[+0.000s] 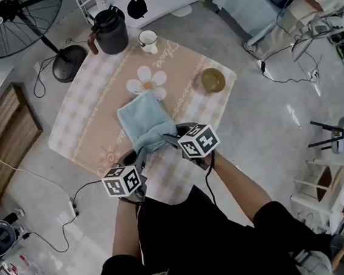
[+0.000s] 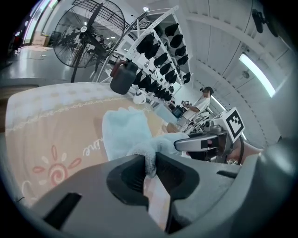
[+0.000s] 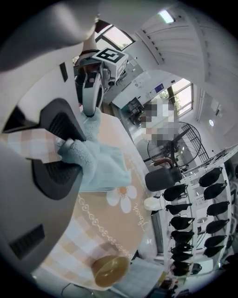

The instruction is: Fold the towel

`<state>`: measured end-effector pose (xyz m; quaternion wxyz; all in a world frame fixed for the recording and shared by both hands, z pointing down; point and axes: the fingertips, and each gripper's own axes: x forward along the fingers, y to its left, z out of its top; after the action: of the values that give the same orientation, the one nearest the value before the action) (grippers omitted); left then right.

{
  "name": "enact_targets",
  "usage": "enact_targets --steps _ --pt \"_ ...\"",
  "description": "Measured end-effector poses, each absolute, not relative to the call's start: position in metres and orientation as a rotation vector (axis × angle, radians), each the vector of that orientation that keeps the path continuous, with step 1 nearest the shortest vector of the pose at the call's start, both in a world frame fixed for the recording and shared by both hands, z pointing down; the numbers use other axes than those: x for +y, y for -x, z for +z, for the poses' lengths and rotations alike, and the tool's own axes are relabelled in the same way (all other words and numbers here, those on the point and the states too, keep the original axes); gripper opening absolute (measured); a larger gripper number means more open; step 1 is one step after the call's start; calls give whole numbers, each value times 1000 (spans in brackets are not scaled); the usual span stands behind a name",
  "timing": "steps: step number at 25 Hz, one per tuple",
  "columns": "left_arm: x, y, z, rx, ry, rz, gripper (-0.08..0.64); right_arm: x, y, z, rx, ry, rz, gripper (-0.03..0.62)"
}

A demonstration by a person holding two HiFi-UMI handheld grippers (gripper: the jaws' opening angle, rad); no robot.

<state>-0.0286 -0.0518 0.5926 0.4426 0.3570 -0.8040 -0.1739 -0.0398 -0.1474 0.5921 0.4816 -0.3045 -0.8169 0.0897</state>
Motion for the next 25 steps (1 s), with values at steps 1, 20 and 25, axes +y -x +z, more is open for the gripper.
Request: enact_targets --steps 1,20,25 --pt "-51 35 593 -1990 -891 -435 58 -147 46 592 -1995 729 225 114" --pt "-49 132 591 -1811 -978 -858 95 -144 146 581 -2056 457 645 190" --pt "-40 147 587 -1764 -939 -1012 161 -137 160 579 -2064 422 674 210"
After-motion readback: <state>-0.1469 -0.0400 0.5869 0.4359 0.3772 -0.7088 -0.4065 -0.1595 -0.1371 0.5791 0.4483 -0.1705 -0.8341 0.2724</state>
